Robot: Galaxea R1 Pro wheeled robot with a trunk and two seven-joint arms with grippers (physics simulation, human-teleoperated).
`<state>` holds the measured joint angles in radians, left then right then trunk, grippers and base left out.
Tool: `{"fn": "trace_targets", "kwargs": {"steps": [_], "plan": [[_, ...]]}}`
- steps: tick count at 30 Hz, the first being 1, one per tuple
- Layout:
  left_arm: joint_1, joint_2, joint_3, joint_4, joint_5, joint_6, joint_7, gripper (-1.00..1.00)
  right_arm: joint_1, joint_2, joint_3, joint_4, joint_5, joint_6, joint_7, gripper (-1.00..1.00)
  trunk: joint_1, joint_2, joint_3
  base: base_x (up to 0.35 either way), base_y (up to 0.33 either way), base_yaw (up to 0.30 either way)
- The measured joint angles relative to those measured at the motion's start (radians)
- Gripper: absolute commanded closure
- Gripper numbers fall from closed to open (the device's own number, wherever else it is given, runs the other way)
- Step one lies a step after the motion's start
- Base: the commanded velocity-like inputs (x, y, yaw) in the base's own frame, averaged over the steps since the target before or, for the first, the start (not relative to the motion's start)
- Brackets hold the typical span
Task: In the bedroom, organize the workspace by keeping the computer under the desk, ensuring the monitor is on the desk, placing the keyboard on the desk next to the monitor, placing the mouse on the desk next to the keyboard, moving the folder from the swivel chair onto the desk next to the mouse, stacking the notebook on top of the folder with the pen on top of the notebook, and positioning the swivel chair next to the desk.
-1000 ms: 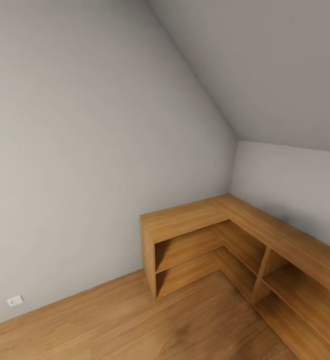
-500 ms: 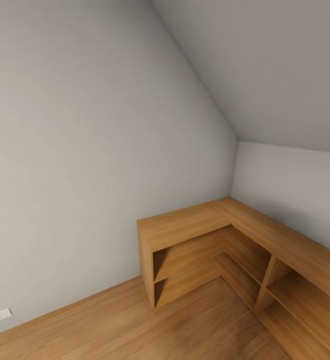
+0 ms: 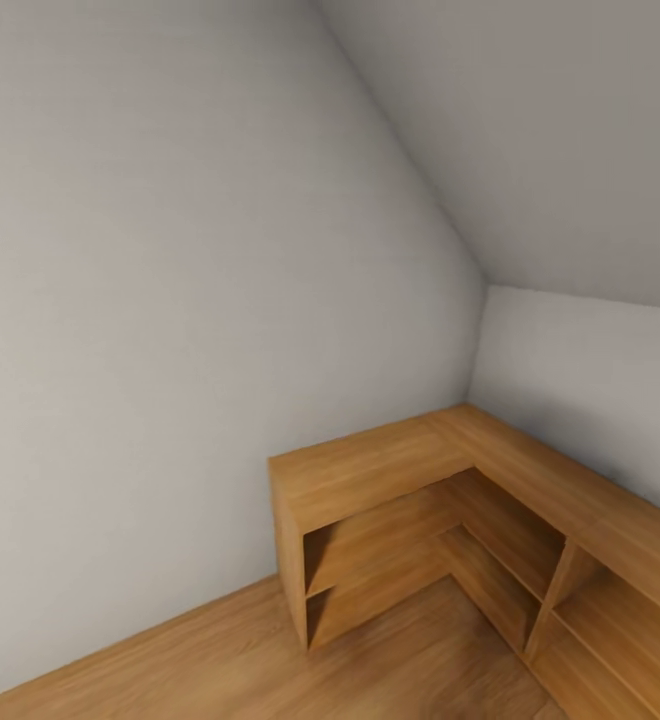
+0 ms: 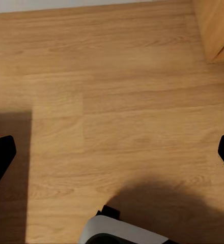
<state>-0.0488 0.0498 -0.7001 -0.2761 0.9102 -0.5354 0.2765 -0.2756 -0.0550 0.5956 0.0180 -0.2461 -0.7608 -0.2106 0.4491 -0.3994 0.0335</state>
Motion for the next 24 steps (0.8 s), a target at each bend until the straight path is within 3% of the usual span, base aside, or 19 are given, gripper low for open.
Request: {"fn": "trace_targets", "kwargs": {"steps": [7,24], "plan": [[0.000,0.000,0.000,0.000,0.000,0.000,0.000,-1.00,0.000,-0.001,0.000,0.000,0.000,0.000,0.003,-1.00,0.000,0.000,0.002,0.114,0.000,-0.158],[0.000,0.000,0.001,0.000,0.001,0.000,0.000,-1.00,0.000,-0.002,0.000,0.000,0.000,0.000,0.005,-1.00,0.000,0.000,0.011,0.008,0.000,-0.247]]}}
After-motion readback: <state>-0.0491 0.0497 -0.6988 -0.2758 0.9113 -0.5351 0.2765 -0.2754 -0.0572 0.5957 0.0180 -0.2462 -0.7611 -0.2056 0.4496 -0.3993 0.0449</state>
